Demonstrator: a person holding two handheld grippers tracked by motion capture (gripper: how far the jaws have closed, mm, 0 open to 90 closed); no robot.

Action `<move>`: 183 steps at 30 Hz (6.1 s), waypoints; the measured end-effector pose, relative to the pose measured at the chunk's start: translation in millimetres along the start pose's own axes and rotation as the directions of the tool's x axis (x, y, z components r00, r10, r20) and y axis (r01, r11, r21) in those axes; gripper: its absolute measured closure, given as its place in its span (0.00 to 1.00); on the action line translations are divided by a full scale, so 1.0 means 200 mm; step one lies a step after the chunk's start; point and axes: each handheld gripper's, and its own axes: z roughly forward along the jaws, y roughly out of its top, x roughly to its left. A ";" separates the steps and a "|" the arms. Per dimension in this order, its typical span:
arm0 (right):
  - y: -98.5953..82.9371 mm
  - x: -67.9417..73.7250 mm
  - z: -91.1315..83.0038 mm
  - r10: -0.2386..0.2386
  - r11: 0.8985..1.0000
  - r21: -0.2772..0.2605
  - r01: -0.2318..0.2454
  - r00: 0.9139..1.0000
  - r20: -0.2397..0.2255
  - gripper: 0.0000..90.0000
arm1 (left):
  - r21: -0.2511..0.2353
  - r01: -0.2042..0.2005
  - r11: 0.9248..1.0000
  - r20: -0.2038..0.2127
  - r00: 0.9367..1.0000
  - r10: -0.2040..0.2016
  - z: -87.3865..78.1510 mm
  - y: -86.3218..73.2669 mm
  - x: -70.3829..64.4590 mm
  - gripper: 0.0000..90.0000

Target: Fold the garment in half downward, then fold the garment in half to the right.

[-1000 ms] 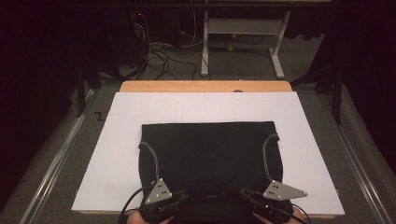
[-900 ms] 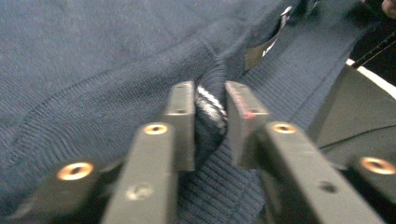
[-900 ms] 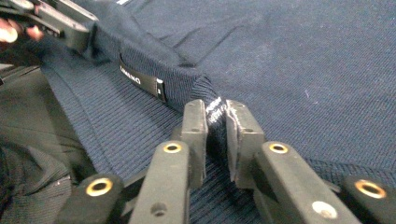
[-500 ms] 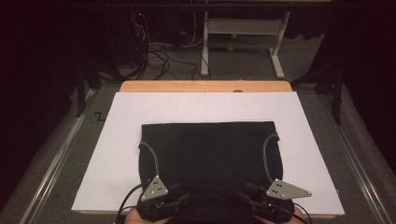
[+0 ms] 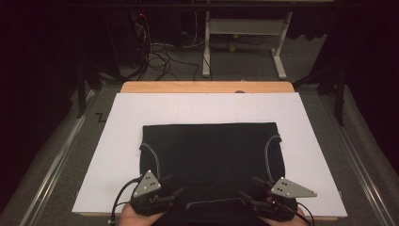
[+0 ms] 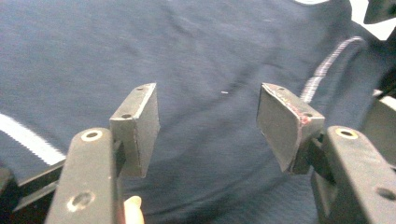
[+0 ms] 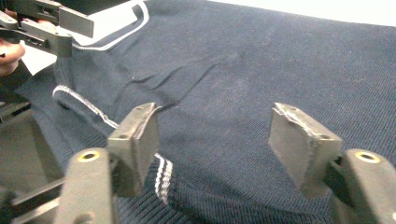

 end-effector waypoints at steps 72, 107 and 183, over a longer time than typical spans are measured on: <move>0.41 0.49 0.62 -0.127 0.991 -0.055 0.122 0.989 -0.083 0.00 | -0.150 0.216 0.965 -0.206 0.948 -0.244 0.03 0.30 0.94 0.00; 0.36 0.63 0.72 -0.142 0.990 -0.027 0.139 0.978 -0.150 0.00 | 0.048 0.329 0.943 -0.228 0.923 -0.310 0.32 0.21 1.04 0.20; 0.26 0.94 1.00 -0.237 0.920 0.303 0.250 0.968 -0.079 0.78 | 0.044 0.316 0.948 -0.251 0.922 -0.296 0.34 0.19 0.97 0.80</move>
